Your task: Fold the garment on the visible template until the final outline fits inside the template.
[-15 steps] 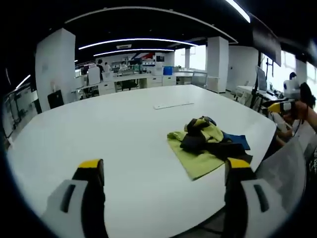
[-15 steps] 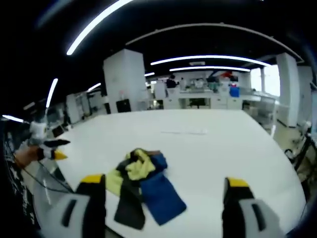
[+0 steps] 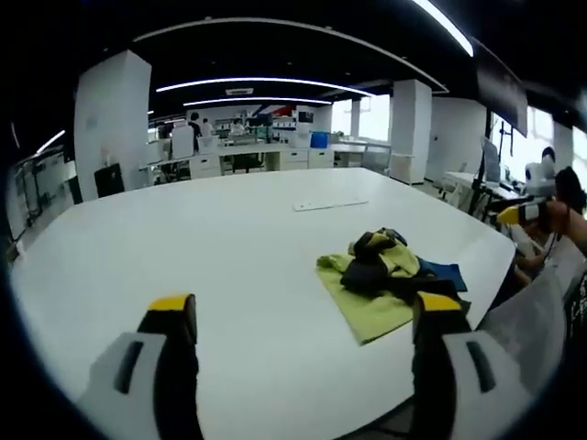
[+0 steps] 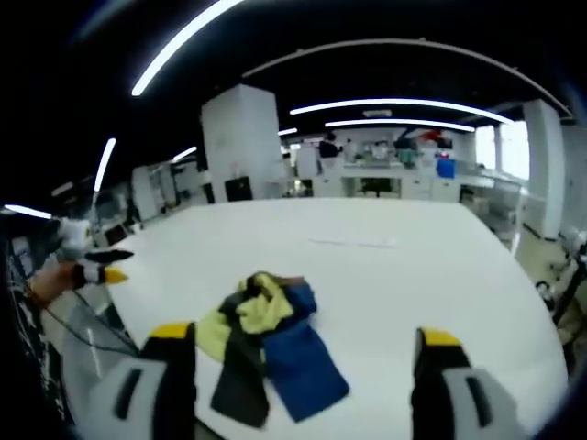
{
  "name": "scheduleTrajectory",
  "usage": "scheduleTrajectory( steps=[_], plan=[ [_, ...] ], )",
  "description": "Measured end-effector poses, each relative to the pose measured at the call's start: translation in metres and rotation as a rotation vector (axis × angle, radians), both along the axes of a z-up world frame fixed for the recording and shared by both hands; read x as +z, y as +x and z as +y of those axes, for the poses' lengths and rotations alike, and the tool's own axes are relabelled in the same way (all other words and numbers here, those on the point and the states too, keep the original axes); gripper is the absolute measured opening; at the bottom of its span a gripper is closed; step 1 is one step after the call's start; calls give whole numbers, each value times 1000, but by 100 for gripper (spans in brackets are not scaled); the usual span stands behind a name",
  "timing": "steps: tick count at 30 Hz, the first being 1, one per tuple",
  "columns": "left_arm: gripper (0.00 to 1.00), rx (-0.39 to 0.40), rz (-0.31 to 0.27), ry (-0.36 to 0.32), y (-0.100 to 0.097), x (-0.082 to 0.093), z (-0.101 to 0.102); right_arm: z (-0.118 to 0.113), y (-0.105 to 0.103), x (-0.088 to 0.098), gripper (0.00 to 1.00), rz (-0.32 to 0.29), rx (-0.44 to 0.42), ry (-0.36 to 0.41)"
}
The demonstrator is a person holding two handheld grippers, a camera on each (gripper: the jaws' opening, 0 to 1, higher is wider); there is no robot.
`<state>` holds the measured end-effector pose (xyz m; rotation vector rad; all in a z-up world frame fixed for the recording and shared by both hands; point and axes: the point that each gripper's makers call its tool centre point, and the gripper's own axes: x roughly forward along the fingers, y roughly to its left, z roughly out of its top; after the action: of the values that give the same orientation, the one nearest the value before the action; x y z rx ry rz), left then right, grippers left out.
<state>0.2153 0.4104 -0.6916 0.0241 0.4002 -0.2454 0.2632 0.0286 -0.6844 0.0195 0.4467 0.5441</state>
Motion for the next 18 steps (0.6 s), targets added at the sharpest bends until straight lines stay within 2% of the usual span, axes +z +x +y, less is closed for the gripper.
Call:
scheduleTrajectory(
  steps=[5,7,9,18],
  plan=[
    [91,-24,7,15,0,-2,-10,6,2,-8,99,14,30,4],
    [89,-30,15,26,1,-4,-11,8,2,-10,91,23,42,2],
    [88,-34,18,29,1,-4,-12,9,5,-11,91,26,44,11],
    [82,-49,4,-38,8,-6,-22,16,11,-14,91,32,77,14]
  ],
)
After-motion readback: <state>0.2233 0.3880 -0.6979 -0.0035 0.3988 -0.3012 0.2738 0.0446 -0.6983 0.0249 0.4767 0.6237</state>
